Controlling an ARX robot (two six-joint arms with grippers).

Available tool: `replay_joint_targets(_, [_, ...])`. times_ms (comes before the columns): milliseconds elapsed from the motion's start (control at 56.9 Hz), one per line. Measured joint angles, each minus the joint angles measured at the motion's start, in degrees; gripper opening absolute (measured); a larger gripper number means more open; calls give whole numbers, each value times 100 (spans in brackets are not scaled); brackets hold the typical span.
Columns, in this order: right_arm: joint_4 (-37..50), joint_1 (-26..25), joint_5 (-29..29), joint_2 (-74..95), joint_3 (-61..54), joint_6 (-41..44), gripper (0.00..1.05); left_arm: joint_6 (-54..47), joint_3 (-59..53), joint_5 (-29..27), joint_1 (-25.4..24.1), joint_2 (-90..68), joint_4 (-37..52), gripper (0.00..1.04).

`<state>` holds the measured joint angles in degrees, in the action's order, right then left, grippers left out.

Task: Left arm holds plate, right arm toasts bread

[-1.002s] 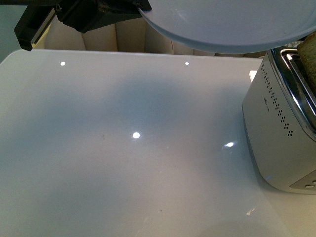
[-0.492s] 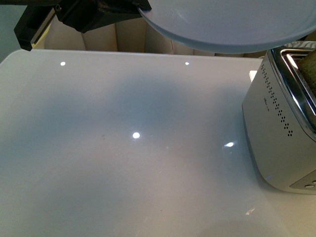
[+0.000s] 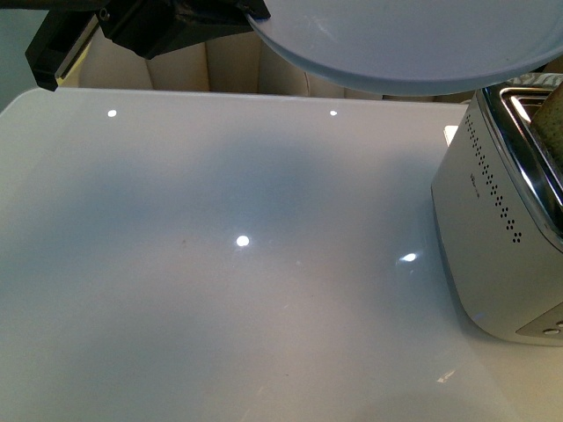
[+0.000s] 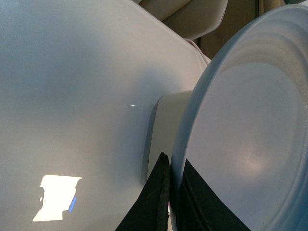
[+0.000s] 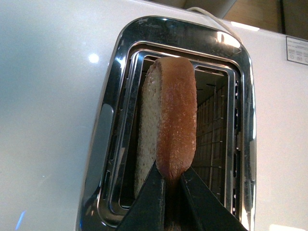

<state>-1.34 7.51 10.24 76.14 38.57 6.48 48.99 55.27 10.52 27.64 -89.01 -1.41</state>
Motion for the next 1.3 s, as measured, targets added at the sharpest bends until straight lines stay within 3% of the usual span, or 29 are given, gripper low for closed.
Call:
replay_joint_targets(176, [286, -4, -24, 328, -138, -192, 3, 0, 0, -2, 0, 0, 0, 3])
replay_joint_targets(264, [334, -17, -68, 306, -184, -221, 21, 0, 0, 0, 0, 0, 0, 3])
replay_joint_targets(563, [490, -131, -81, -155, -356, -219, 62, 0, 0, 0, 0, 0, 0, 3])
replay_joint_targets(651, [522, -247, -127, -645, -509, -245, 82, 0, 0, 0, 0, 0, 2, 3])
replay_joint_targets(756, [634, -304, -149, -1145, -697, -269, 97, 0, 0, 0, 0, 0, 0, 3])
replay_joint_targets(967, [859, -402, 20, -2387, -1117, -302, 96, 0, 0, 0, 0, 0, 0, 3])
replay_joint_targets(1161, [964, -468, -31, -2524, -1237, -365, 95, 0, 0, 2, 0, 2, 2, 3])
replay_joint_targets(1231, [2680, -693, -905, -2638, -1908, -505, 79, 2, 0, 2, 0, 2, 2, 3])
replay_joint_targets(1301, [3287, -726, -1008, -2879, -2326, -560, 63, 2, 0, -2, 0, 2, 2, 3])
